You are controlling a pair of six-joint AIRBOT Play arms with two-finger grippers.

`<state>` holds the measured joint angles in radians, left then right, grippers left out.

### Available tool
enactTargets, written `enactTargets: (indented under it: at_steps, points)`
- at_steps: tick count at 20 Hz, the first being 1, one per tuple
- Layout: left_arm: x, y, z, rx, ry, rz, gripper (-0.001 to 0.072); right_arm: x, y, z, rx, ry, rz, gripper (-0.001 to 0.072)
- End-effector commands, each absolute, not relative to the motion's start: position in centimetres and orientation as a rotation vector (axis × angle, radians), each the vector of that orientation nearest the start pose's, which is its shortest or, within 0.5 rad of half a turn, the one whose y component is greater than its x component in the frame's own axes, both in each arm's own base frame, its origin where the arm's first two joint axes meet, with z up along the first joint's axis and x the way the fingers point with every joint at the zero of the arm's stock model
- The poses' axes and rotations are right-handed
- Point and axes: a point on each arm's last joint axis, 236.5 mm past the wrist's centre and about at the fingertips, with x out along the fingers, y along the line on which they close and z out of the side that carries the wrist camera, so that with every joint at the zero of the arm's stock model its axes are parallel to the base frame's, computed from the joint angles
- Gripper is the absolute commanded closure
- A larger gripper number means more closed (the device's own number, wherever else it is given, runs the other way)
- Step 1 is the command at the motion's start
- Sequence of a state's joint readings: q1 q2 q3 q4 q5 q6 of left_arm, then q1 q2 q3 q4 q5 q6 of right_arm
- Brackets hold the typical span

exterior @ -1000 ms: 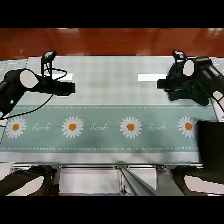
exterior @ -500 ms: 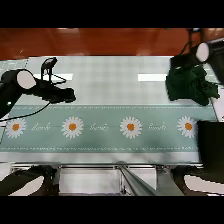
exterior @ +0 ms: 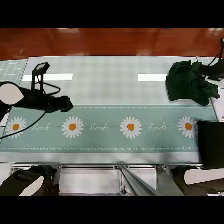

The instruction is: Fold the shirts.

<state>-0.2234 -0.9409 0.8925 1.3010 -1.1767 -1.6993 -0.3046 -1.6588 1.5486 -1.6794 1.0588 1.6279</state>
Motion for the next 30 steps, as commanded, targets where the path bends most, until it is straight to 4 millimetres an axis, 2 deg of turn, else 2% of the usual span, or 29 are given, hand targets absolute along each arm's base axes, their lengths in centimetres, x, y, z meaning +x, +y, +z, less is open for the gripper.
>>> enactTargets:
  at_steps: [1,4,6,7,9,11,12,13,14,17,19,20,23,26,28,30]
  points:
    - [26.2,-12.1,2.1,-0.212,1.335,-0.259,0.0203,46.6,-17.6,-6.5,0.196,1.283,-0.334,0.0294]
    - [27.4,-12.1,1.5,-0.233,1.285,-0.245,0.0203,46.5,-16.8,-9.8,0.237,1.335,-0.314,0.0296]
    - [28.1,-12.2,1.1,-0.240,1.259,-0.239,0.0203,47.2,-16.2,-10.7,0.275,1.321,-0.299,0.0309]
    - [28.4,-12.2,0.9,-0.243,1.252,-0.236,0.0203,47.5,-15.8,-10.8,0.298,1.312,-0.291,0.0353]
    - [28.9,-12.2,0.5,-0.247,1.246,-0.231,0.0203,47.4,-14.7,-10.8,0.322,1.328,-0.258,0.0682]
    - [30.0,-11.7,0.8,-0.253,1.205,-0.215,0.0203,46.8,-14.0,-9.8,0.300,1.368,-0.223,0.0685]
    - [30.5,-11.0,1.1,-0.258,1.192,-0.195,0.0203,47.1,-13.7,-8.1,0.273,1.356,-0.198,0.0685]
    - [30.9,-10.1,1.7,-0.274,1.176,-0.173,0.0203,47.6,-14.0,-5.8,0.239,1.314,-0.190,0.0685]
    - [31.5,-9.0,2.6,-0.294,1.155,-0.148,0.0203,48.4,-14.1,-2.5,0.220,1.242,-0.188,0.0685]
    - [32.8,-6.1,7.1,-0.340,1.019,-0.090,0.0203,49.7,-13.3,9.4,0.198,0.983,-0.160,0.0685]
    - [32.6,-4.5,10.1,-0.358,0.924,-0.060,0.0203,48.9,-12.0,17.1,0.170,0.829,-0.125,0.0685]
    - [32.3,-3.8,11.3,-0.363,0.883,-0.048,0.0203,48.1,-11.4,20.5,0.158,0.761,-0.117,0.0685]
    - [30.8,-2.5,14.7,-0.351,0.774,-0.031,0.0203,45.0,-9.1,28.2,0.143,0.605,-0.071,0.0685]
    - [29.1,-2.4,16.6,-0.338,0.720,-0.036,0.0204,41.8,-4.9,35.2,0.105,0.445,0.036,0.0685]
    - [27.9,-2.7,17.0,-0.332,0.722,-0.044,0.0203,39.4,-1.4,39.9,0.032,0.339,0.105,0.0685]
    - [27.0,-2.8,17.0,-0.320,0.733,-0.052,0.0203,36.8,2.5,43.5,-0.006,0.252,0.193,0.0685]
